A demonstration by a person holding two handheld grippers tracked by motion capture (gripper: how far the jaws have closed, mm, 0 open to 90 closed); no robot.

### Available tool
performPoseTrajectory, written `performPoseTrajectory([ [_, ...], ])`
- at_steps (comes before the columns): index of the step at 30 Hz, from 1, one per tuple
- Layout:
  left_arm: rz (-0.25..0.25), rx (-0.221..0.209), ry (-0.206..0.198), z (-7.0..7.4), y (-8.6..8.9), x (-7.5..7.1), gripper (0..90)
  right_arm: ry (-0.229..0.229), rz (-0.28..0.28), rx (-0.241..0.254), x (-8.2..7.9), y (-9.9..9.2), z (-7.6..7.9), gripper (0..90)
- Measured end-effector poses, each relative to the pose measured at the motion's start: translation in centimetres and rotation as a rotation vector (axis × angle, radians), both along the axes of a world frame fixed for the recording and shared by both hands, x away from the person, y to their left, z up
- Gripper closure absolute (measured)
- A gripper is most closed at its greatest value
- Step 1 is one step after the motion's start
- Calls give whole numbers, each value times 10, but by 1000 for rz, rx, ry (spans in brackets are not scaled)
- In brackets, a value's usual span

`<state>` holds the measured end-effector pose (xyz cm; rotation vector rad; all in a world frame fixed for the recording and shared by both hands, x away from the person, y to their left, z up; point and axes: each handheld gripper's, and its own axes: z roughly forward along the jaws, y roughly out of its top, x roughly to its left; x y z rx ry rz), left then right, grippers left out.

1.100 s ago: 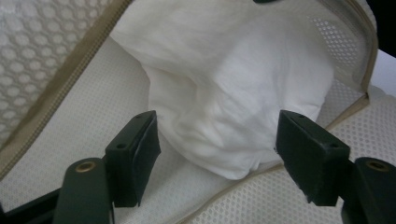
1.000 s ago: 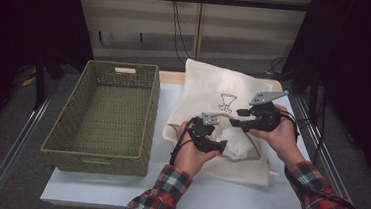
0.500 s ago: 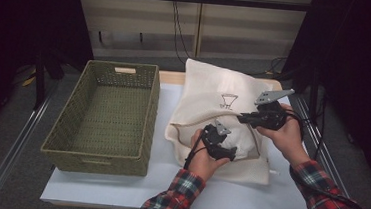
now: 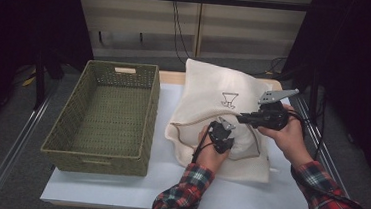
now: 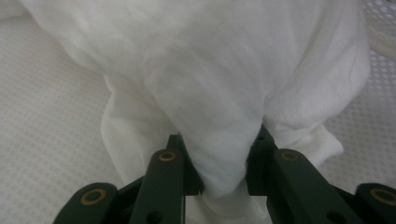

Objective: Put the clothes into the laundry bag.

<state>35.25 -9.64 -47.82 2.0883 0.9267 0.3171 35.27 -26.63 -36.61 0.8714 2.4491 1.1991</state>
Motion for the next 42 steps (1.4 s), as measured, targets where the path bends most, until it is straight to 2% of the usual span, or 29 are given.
performPoseTrajectory([
  [2,27,-12,-16,1,0,3,740,-1,-1,4,-1,-1,2,875],
  [3,11,11,-52,3,2,7,740,1,0,8,-1,-2,3,875],
  [4,43,15,-46,4,1,7,741,-3,-2,9,-1,-3,4,875],
  [5,31,27,-71,5,3,10,742,-6,-3,12,-1,-4,5,875],
  [7,41,37,-81,7,6,14,743,-5,-2,29,0,-7,6,875],
  [8,54,24,-81,7,6,15,743,-4,-13,35,0,-7,5,875],
  [9,51,46,-103,10,9,17,743,-3,-11,40,0,-8,5,875],
  [11,66,38,-118,13,15,20,743,-2,-9,43,1,-8,3,875],
  [12,69,66,-144,15,20,21,743,-1,-9,42,1,-7,3,875],
  [13,60,80,-155,16,23,23,743,-1,-8,43,1,-6,2,876],
  [14,93,73,-149,17,26,23,743,-1,-3,45,1,-6,2,875],
  [15,83,98,-169,19,31,25,743,0,-6,45,1,-6,1,875],
  [18,82,65,-123,15,35,23,732,2,-14,45,3,-2,1,875],
  [19,78,28,-98,12,34,21,722,-3,-11,34,4,-1,1,874],
  [20,76,15,-89,11,33,20,707,-8,-16,24,5,1,1,875],
  [21,65,25,-85,10,34,18,686,-6,-21,19,5,2,2,874],
  [24,39,9,-56,8,37,16,570,-4,-33,11,7,5,1,874],
  [25,75,-21,-30,7,35,11,528,-4,-38,5,8,6,1,873],
  [26,24,11,-62,9,40,14,489,-8,-46,-3,10,8,0,873],
  [27,58,-22,-38,8,38,10,459,-1,-53,-7,10,9,-1,873],
  [28,29,0,-71,9,41,11,432,-1,-52,-11,12,10,-2,873],
  [29,45,-7,-66,10,40,8,406,-7,-64,-18,13,11,-3,873],
  [32,28,-23,-62,14,41,3,317,-2,-85,-15,21,12,-6,873],
  [35,32,-21,-105,20,41,-3,251,-8,-111,-45,28,15,-6,873],
  [37,15,-15,-110,25,41,-7,237,6,-122,-45,31,15,-7,873],
  [38,15,-9,-129,28,41,-9,238,-2,-121,-47,33,14,-7,873],
  [39,6,-2,-132,29,39,-11,251,4,-130,-44,34,14,-8,873],
  [41,-2,-24,-126,29,36,-12,256,4,-129,-49,36,15,-9,873],
  [42,-15,-11,-127,28,35,-12,250,3,-134,-56,36,15,-10,873],
])
